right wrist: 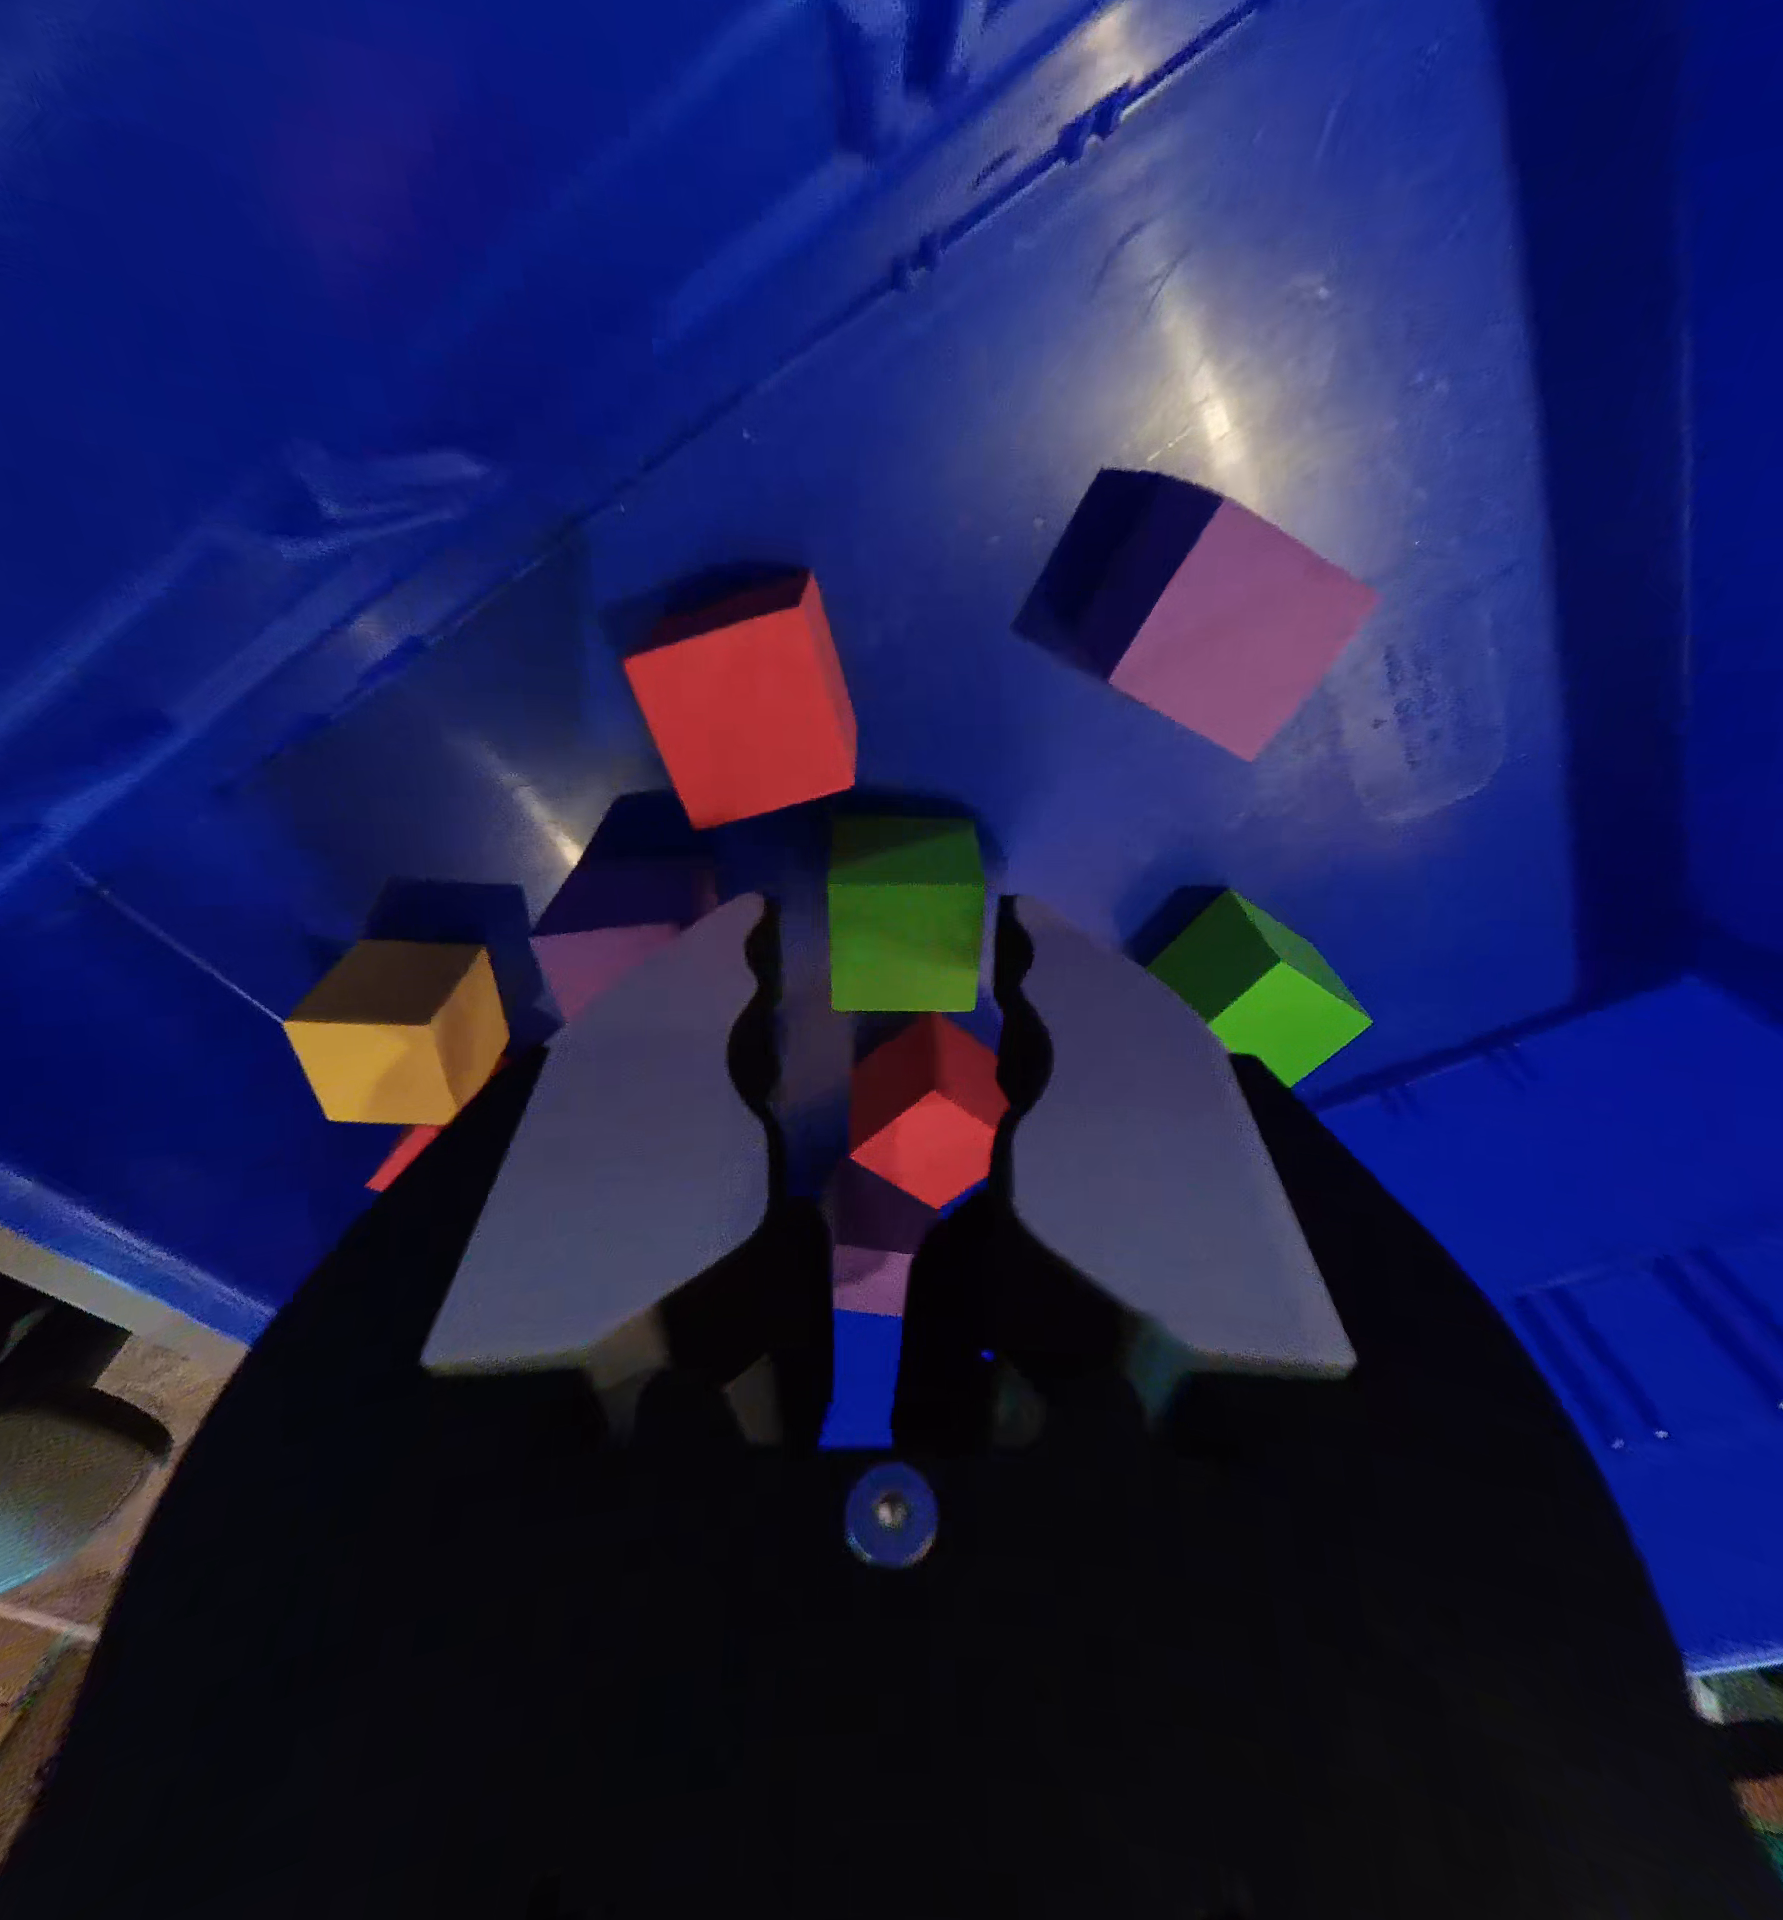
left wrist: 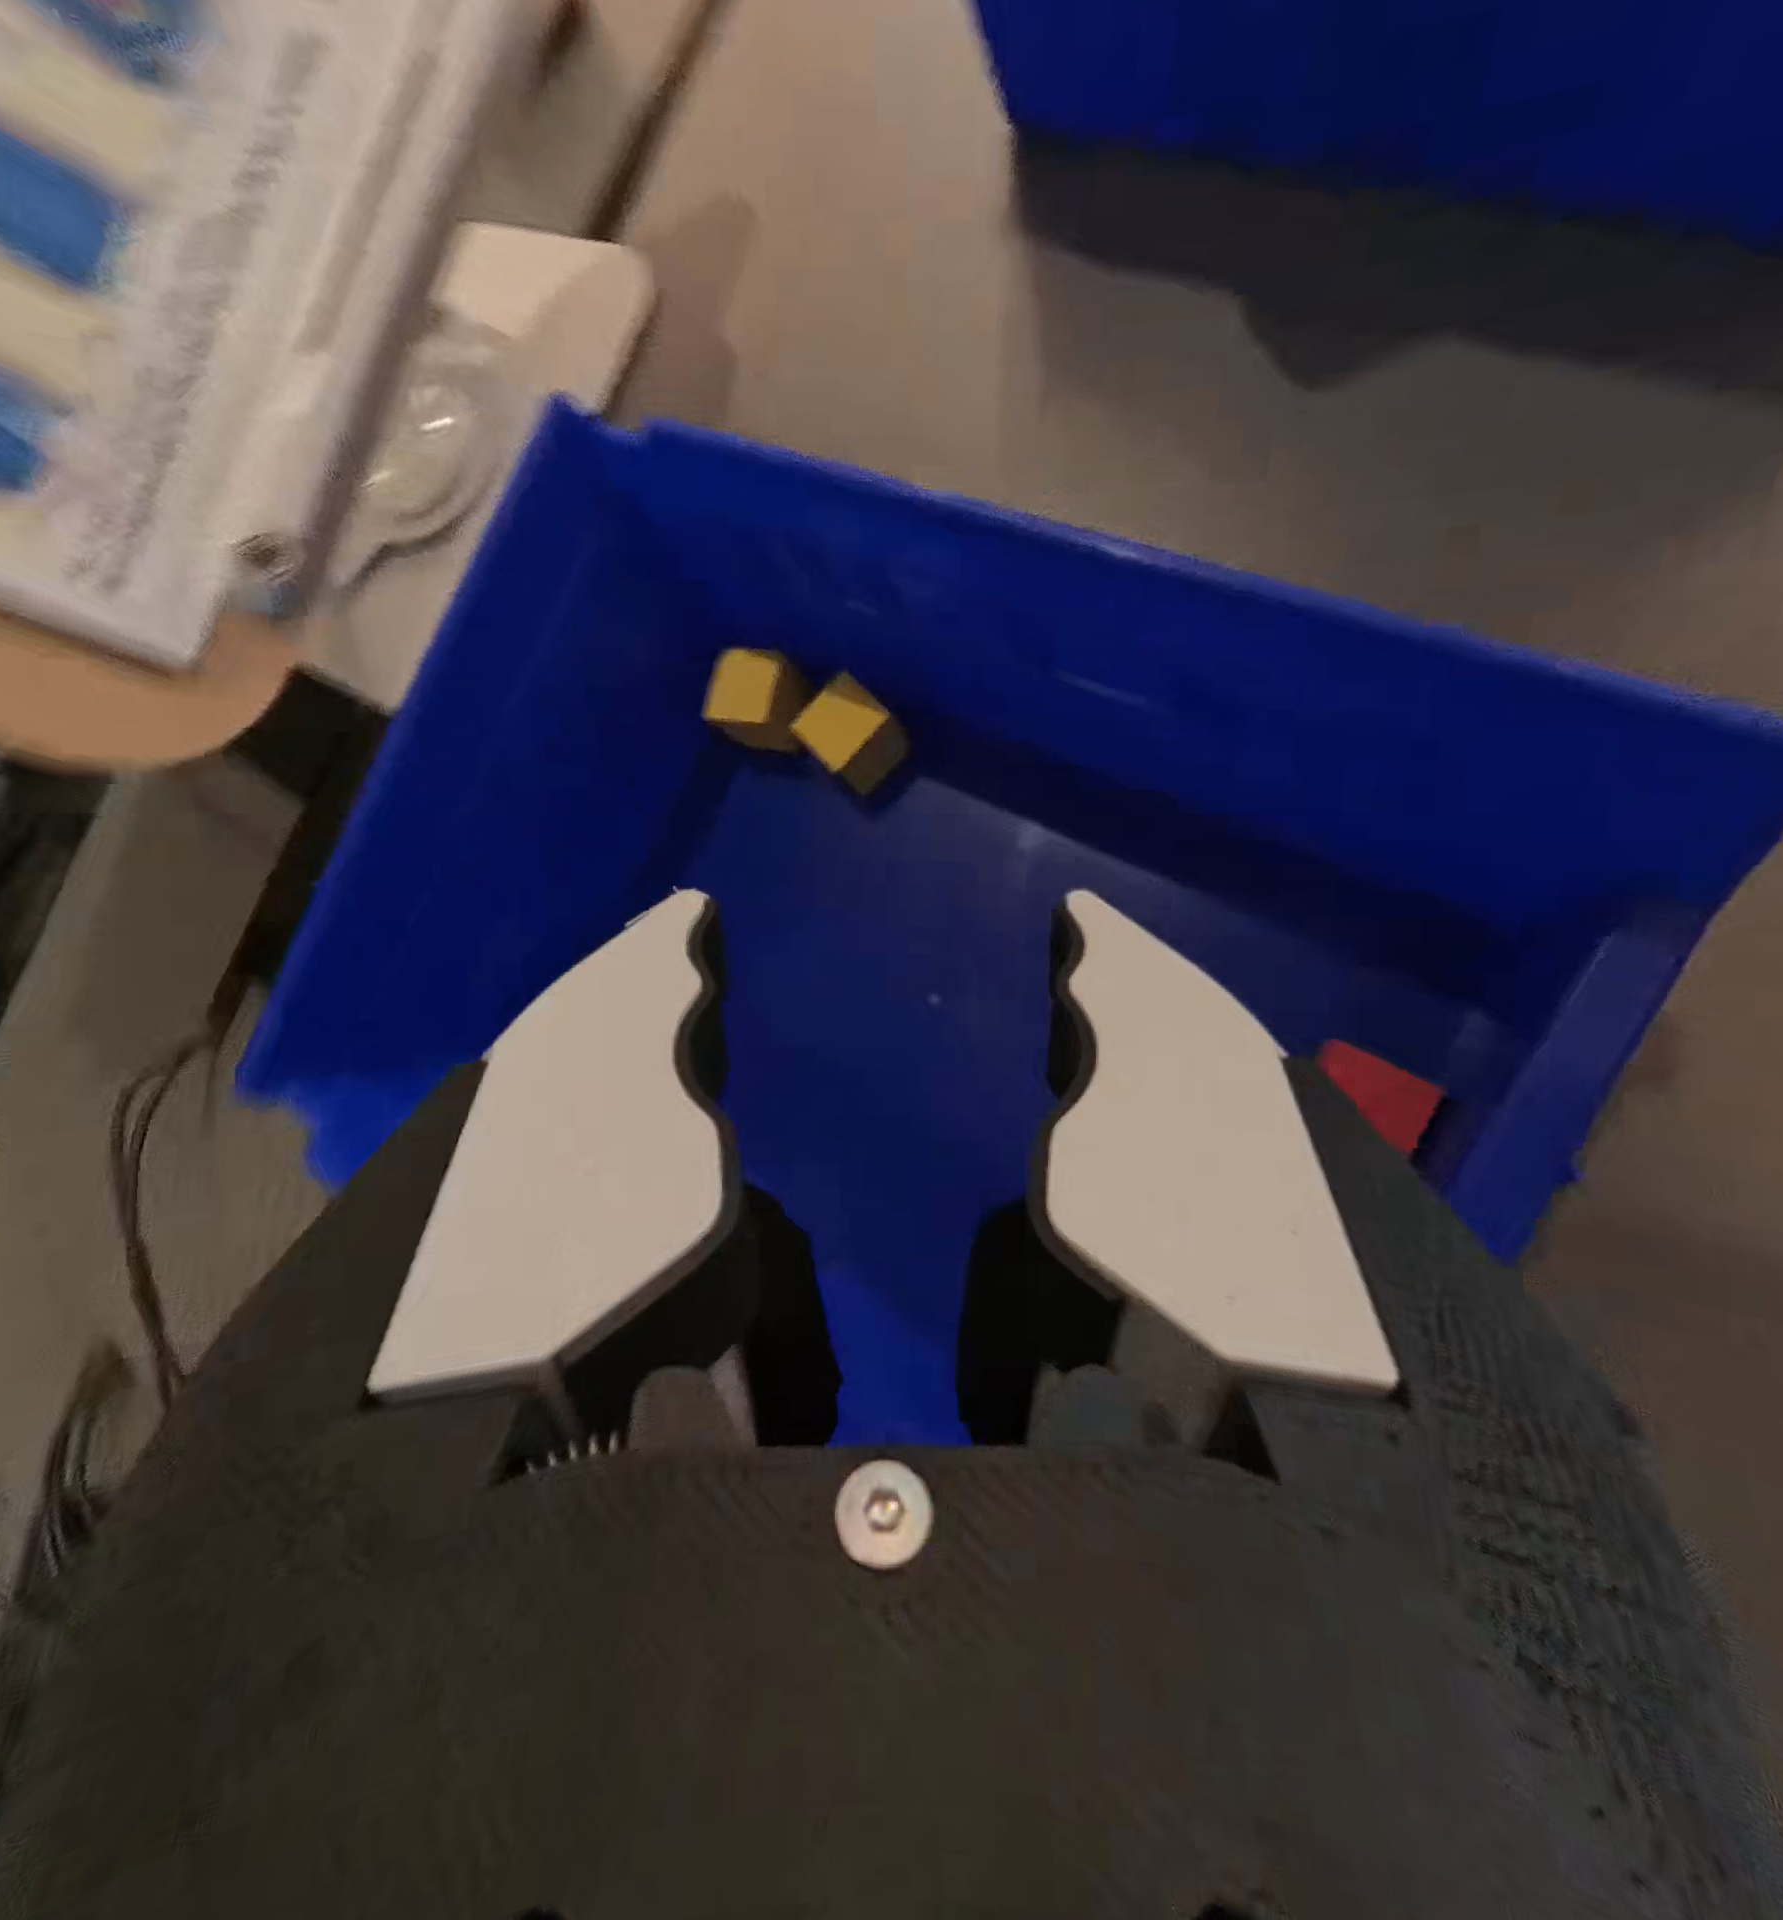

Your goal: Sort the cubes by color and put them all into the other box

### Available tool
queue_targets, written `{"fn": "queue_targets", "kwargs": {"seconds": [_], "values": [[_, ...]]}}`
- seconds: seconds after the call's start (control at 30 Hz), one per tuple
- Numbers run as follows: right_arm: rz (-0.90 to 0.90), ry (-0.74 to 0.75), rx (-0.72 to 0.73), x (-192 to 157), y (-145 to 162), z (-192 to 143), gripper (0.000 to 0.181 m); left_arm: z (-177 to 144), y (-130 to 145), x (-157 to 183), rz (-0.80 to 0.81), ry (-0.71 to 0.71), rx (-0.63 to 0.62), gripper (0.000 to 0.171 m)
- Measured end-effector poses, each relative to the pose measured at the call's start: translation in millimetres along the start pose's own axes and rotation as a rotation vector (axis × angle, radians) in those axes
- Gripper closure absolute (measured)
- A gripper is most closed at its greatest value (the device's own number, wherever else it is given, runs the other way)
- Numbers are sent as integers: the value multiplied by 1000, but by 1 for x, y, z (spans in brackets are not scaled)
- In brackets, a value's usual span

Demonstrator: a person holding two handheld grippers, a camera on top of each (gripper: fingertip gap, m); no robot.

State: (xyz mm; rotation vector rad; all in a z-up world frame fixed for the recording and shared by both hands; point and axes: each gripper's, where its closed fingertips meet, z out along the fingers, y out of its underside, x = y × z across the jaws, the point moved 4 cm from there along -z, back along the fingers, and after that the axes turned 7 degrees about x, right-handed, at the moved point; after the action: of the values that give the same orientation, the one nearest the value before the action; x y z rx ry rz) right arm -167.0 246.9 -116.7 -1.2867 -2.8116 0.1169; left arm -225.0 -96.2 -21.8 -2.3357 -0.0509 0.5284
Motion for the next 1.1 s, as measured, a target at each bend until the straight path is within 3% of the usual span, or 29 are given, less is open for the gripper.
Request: {"fn": "queue_targets", "kwargs": {"seconds": [0.1,0.2,0.37,0.57,0.67,0.77,0.9,1.0,1.1], "values": [[0,5,40,1,2,-8,137,38,-3,4,211,205,-36,109],[-12,62,68,5,9,-22,137,69,3,-3,362,320,-135,111],[-45,161,128,1,24,-47,139,107,10,-11,424,434,-250,111],[-100,226,172,-16,35,-69,141,134,18,-20,472,465,-325,115],[-135,240,187,-26,33,-76,141,140,21,-23,488,480,-361,119],[-163,257,203,-34,29,-80,141,142,23,-26,501,493,-388,141],[-183,290,210,-43,24,-85,140,134,22,-30,402,486,-401,142],[-208,337,272,-53,17,-95,139,112,16,-31,298,470,-316,142],[-255,369,467,-73,-3,-107,136,79,1,-27,96,497,-162,142]]}}
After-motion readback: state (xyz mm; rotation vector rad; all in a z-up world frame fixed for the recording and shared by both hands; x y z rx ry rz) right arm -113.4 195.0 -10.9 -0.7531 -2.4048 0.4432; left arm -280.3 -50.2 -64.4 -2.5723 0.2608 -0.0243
